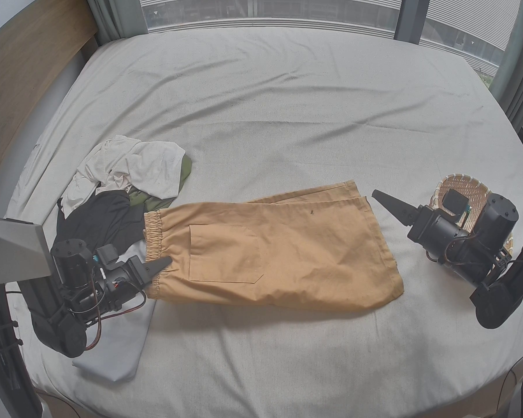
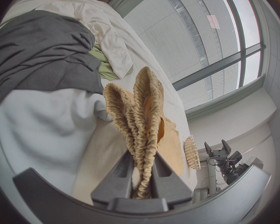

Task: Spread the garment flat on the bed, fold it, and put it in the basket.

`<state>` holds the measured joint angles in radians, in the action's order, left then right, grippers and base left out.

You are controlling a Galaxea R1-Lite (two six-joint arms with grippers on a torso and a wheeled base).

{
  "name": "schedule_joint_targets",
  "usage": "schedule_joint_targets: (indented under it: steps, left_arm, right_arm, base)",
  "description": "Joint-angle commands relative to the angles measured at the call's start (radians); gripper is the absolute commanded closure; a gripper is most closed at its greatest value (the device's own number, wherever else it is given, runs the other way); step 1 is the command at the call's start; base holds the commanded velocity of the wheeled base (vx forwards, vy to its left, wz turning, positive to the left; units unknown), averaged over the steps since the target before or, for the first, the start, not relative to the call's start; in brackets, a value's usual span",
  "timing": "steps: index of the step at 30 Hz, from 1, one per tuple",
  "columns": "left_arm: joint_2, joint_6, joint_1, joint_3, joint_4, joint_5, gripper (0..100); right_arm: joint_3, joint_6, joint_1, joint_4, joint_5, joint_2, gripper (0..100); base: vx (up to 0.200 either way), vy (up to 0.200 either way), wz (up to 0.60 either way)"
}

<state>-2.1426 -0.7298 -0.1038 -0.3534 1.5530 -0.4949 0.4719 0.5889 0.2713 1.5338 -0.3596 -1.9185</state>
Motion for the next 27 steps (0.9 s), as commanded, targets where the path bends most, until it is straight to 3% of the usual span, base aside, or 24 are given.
schedule_joint_targets:
  steps: [1,9,16,27]
  left_arm:
    - [0.07,0.003,0.038,0.05,0.001,-0.017,100]
    - [0.113,0.015,0.088,0.09,-0.001,-0.039,100]
    - [0.115,0.047,0.084,0.097,-0.001,-0.047,100]
    - [0.174,0.05,-0.028,0.024,-0.001,-0.036,100]
  right_arm:
    - [-0.009,-0.003,0.003,0.0,0.001,-0.013,0]
    - [-0.015,-0.003,0.006,0.0,-0.001,-0.013,0]
    - [-0.015,-0.003,0.006,0.0,-0.001,-0.016,0]
    - [-0.015,-0.003,0.009,0.0,-0.001,-0.016,0]
  base:
    - [0.0,0.0,0.0]
    - [0.0,0.0,0.0]
    - [0.0,0.0,0.0]
    - [0.0,0.0,0.0]
